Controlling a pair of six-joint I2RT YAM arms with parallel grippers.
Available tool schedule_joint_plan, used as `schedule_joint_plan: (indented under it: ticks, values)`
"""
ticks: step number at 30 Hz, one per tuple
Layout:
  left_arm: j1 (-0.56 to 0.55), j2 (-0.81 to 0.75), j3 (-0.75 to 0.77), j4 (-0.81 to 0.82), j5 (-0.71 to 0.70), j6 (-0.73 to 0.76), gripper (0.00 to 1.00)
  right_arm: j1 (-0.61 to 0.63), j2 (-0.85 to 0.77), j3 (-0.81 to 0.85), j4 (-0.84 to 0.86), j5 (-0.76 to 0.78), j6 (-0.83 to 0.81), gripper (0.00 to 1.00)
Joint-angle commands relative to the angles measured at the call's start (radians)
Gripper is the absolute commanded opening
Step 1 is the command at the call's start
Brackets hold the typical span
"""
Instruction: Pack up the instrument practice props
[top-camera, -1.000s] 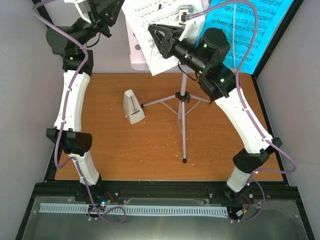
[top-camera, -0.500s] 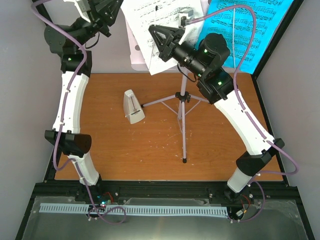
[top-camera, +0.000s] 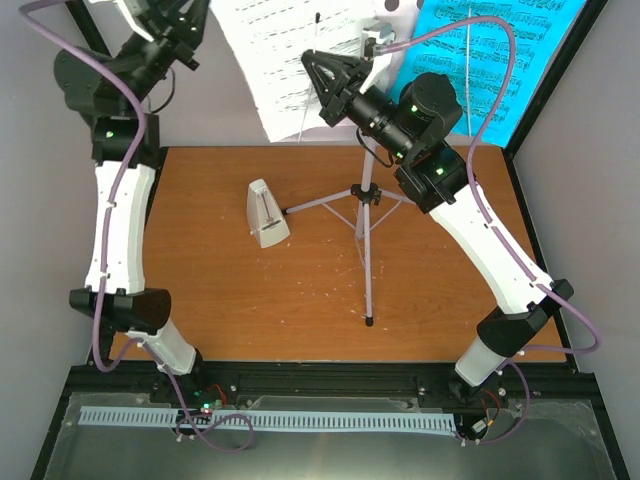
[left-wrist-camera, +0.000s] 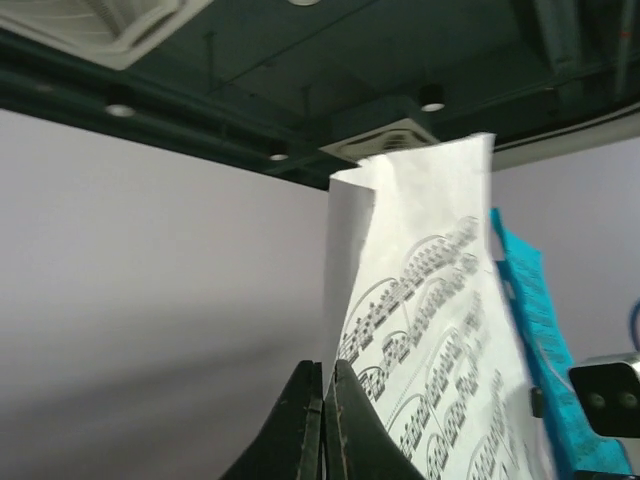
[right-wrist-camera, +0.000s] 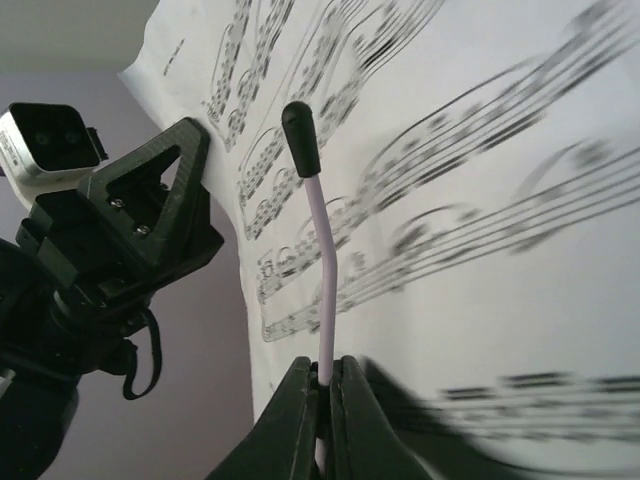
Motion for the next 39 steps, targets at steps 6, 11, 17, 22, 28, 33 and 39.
schedule_joint_plan:
  ticks: [6,11,17,22,28,33,39]
  values:
    - [0.156,-0.199,-0.138,-0.191,-0.211,0.055,0.00,0.002,0.005,0.009,-0.062,0.054,-0.028,0.03]
    - [0.164,-0.315,-0.218,-0.294,-0.494,0.245,0.00,0.002,0.013,0.022,-0.077,0.068,-0.024,0.03]
    - [0.164,-0.453,-0.395,-0.306,-0.726,0.428,0.00,0.002,0.018,0.036,-0.088,0.085,-0.030,0.05]
    - [0.164,-0.546,-0.535,-0.323,-0.810,0.501,0.00,0.002,0.019,0.043,-0.099,0.085,-0.035,0.13]
    - [0.165,-0.622,-0.761,-0.373,-0.827,0.474,0.00,0.002,-0.001,0.038,-0.109,0.055,-0.037,0.26]
    - [0.165,-0.645,-0.910,-0.380,-0.770,0.376,0.00,0.002,-0.021,0.012,-0.111,0.032,-0.043,0.39]
    - [0.165,-0.671,-1.002,-0.379,-0.792,0.336,0.00,0.002,-0.038,0.002,-0.140,-0.023,-0.050,0.52]
